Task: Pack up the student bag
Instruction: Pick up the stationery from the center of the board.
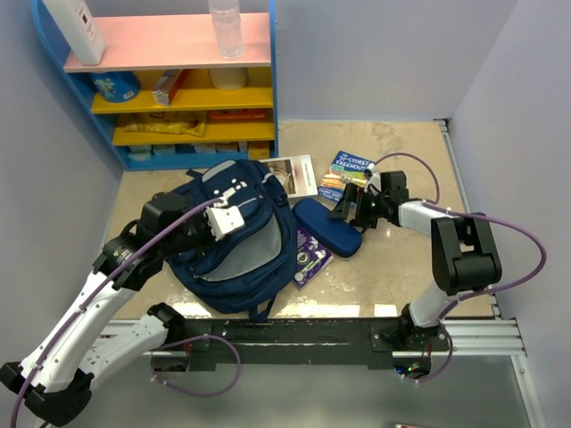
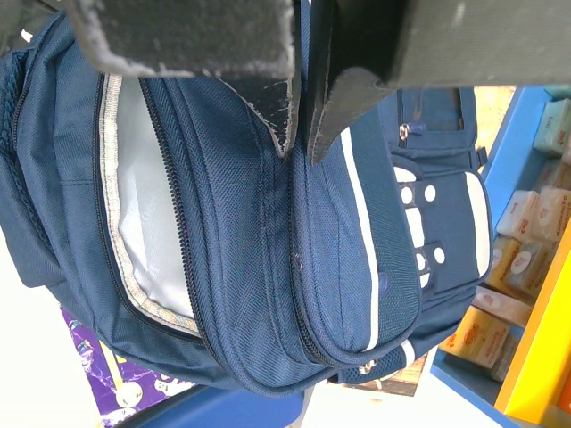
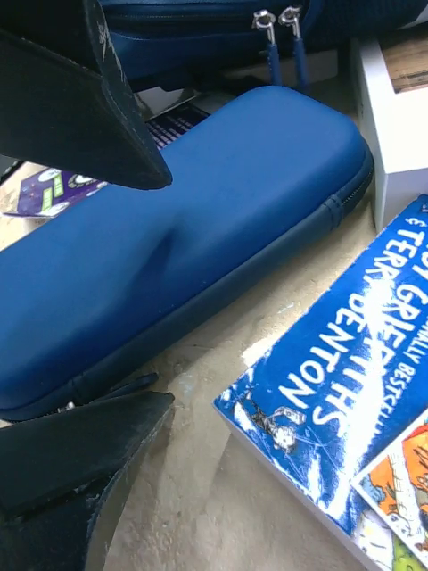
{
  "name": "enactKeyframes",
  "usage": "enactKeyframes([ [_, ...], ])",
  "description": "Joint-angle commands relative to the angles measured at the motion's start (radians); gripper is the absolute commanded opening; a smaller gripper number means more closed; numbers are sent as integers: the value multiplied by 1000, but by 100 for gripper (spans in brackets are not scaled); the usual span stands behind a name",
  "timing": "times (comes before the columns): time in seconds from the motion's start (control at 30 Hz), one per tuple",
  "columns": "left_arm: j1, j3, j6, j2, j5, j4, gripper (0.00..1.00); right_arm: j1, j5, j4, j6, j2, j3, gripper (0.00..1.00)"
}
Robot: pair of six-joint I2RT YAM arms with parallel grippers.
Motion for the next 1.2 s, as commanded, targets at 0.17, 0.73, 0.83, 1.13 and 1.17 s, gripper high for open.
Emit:
enactKeyframes([
  [0.17, 3, 62, 32, -23, 38, 128, 0, 90, -82, 43, 71, -132, -180, 99],
  [0.73, 3, 54, 39, -8, 59, 125, 0, 142, -71, 266, 258, -324, -418, 94],
  [0.83, 3, 56, 43, 4, 55, 122, 0, 144, -48, 307, 281, -333, -457, 93],
  [1.13, 6, 31, 40, 33, 45, 140, 0, 144, -62, 287, 378, -505, -368, 89],
  [1.17, 8, 31, 40, 33, 44, 140, 0, 145, -74, 286, 385, -511, -357, 88],
])
